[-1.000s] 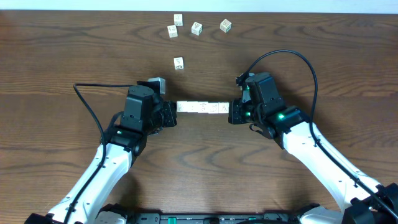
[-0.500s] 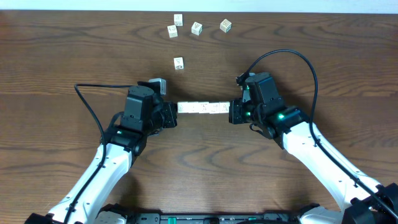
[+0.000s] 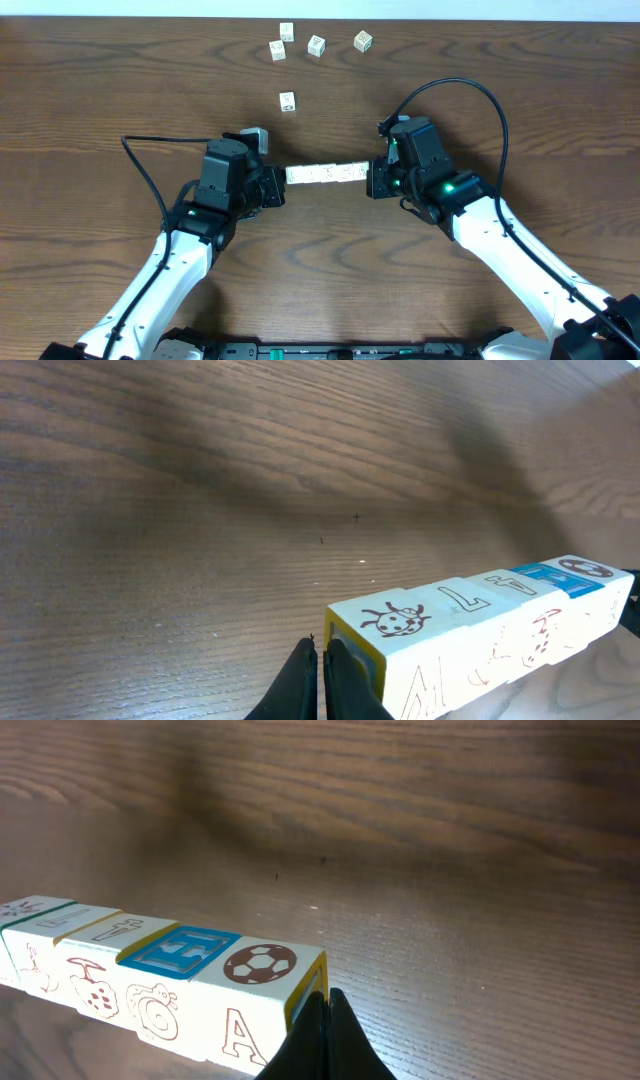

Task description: Lift 5 blocks

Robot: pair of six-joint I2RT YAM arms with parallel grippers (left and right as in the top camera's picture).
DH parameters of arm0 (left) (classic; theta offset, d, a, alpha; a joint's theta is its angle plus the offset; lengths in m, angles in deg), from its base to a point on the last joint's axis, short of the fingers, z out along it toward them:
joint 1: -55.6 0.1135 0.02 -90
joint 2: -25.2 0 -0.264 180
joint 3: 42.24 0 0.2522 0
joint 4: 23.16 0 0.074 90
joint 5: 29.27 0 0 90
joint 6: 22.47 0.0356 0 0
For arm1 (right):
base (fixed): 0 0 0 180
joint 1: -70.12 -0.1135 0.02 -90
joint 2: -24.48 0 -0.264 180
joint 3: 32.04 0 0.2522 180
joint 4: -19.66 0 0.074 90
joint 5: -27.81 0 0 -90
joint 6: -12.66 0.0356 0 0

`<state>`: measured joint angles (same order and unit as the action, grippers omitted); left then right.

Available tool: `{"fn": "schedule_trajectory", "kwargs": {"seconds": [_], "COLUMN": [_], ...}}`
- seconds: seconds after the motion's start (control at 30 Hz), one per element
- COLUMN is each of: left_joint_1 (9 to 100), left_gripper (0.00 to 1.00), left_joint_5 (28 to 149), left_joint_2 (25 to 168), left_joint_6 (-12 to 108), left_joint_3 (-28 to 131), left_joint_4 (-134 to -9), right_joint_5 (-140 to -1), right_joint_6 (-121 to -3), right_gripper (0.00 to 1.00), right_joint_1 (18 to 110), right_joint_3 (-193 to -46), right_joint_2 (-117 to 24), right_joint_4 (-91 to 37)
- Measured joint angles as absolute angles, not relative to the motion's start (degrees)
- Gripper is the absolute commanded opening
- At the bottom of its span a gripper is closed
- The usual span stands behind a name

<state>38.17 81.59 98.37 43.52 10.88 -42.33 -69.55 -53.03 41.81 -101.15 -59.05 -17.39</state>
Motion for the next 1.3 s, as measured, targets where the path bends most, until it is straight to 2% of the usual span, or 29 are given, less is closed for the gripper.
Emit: {"fn": "schedule_trajectory", "kwargs": {"seconds": [0.73,1.3], "left_joint_1": [38.17,38.17], "left_gripper": [0.07,0.07], "left_joint_5": [81.86,81.55], "left_joint_2": [98.37,98.37], "left_joint_6": [43.52,43.52], "left_joint_3": [10.88,10.88], "left_joint_4": [-42.38,-42.51], "right_joint_5": [-69.46,-71.52], "right_joint_6": [-50.12,-53.29], "right_gripper": [0.01,0.01], "right_joint_1": [41.81,41.81], "right_joint_3": [-101.19,-101.19], "right_joint_2": [-59.05,-59.05], "right_joint_4": [-17.34,-19.73]}}
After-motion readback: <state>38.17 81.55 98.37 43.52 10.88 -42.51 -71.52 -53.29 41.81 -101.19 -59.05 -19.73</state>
